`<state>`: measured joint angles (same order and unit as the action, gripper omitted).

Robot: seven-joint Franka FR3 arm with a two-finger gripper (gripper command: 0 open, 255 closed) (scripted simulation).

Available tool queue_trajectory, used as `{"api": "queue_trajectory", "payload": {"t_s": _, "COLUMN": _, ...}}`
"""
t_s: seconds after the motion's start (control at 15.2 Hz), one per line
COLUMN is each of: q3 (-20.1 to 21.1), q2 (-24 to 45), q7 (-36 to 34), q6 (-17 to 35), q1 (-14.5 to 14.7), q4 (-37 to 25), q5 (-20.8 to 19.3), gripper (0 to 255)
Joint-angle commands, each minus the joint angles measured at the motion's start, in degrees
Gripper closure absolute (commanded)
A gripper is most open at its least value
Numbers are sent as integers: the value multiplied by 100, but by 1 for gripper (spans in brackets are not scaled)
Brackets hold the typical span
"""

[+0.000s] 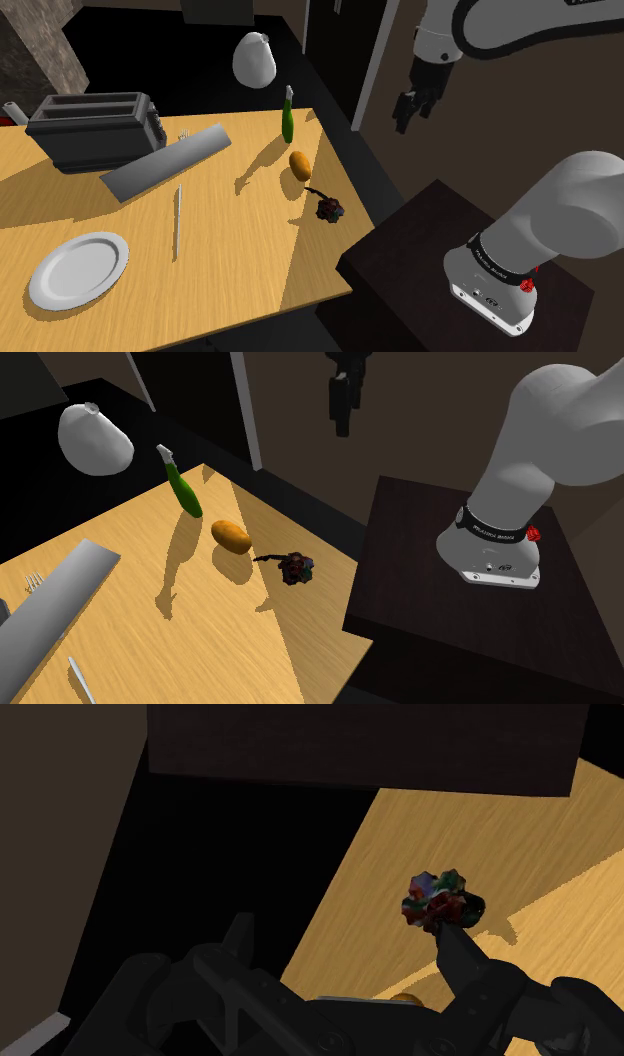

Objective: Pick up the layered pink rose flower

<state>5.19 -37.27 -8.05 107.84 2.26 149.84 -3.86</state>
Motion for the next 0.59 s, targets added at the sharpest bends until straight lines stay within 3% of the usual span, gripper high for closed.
{"api": "queue_trajectory", "payload": {"t_s": 0.0, "q3": 65, "q2": 215, "q7": -51, "q6": 551, "q1": 53, "q4": 246, "q5": 21, "gripper": 0}}
{"api": "queue_trajectory", "payload": {"t_s": 0.53, "q3": 412, "q2": 1648, "q7": -383, "q6": 2660, "q1": 170, "q4": 637, "q5": -69, "gripper": 0}}
